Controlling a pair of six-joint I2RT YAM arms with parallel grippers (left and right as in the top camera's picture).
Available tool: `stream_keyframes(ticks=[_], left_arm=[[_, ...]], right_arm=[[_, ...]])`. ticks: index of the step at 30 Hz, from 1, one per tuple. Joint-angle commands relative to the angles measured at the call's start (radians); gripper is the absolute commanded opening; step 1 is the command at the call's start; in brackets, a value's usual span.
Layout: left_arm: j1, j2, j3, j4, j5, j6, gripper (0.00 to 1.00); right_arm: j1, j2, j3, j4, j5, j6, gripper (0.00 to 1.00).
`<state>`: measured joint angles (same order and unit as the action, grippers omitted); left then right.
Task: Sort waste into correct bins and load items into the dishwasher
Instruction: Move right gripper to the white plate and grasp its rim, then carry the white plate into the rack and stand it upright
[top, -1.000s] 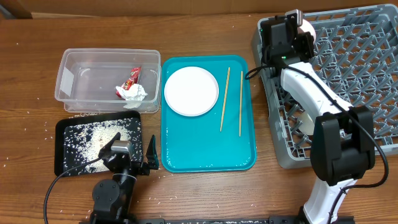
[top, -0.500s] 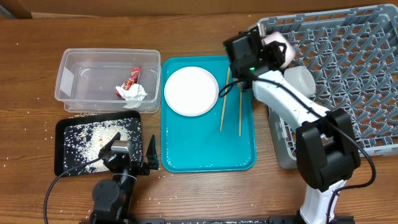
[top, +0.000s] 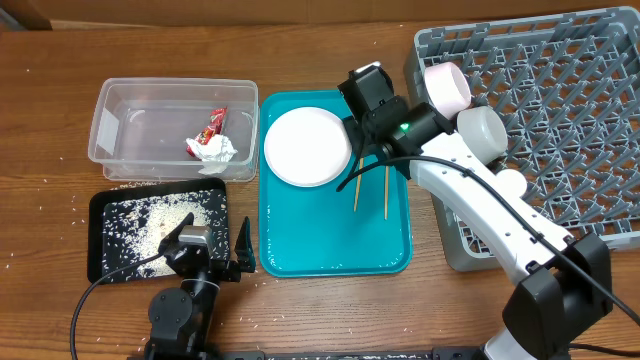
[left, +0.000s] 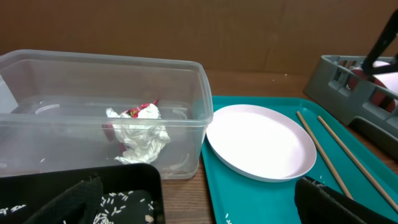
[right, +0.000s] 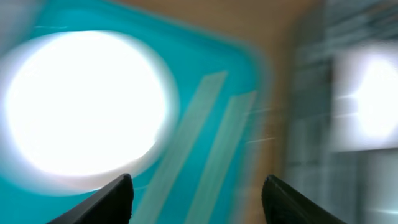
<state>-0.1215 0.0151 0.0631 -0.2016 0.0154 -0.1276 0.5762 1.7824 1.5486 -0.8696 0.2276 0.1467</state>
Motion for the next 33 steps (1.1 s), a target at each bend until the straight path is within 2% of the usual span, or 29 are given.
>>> stream_keyframes(ticks=[1, 7, 14, 16, 18, 21, 22, 24, 29, 33], left_arm=[[0.01, -0.011, -0.004, 0.0, 0.008, 0.0, 1.0], [0.01, -0.011, -0.004, 0.0, 0.008, 0.0, 1.0], [0.01, -0.011, -0.004, 0.0, 0.008, 0.0, 1.0], [0.01, -0.011, -0.004, 0.0, 0.008, 0.001, 1.0], [0.01, -0.011, -0.004, 0.0, 0.008, 0.0, 1.0], [0.01, -0.011, -0.004, 0.0, 0.008, 0.0, 1.0], [0.01, -0.011, -0.004, 0.0, 0.008, 0.001, 1.0], [0.01, -0.011, -0.004, 0.0, 0.008, 0.0, 1.0], [0.01, -0.011, -0.004, 0.0, 0.008, 0.0, 1.0], [0.01, -0.011, -0.004, 0.0, 0.008, 0.0, 1.0]], right_arm=[[-0.007, 0.032, 0.0, -0.005, -0.466, 0.285, 0.64], [-0.009, 0.113, -0.027, -0.004, -0.393, 0.494, 0.64], [-0.022, 0.254, -0.037, 0.012, -0.378, 0.615, 0.63], [-0.022, 0.294, -0.037, 0.023, -0.379, 0.651, 0.6], [-0.022, 0.323, -0.038, 0.037, -0.38, 0.673, 0.54], [-0.022, 0.337, -0.037, 0.053, -0.386, 0.673, 0.28], [-0.022, 0.337, -0.037, 0.052, -0.386, 0.672, 0.15], [-0.023, 0.328, -0.034, 0.041, -0.386, 0.669, 0.05], [-0.047, 0.265, -0.007, -0.011, -0.336, 0.65, 0.04], [-0.071, 0.143, 0.02, -0.059, -0.146, 0.585, 0.04]])
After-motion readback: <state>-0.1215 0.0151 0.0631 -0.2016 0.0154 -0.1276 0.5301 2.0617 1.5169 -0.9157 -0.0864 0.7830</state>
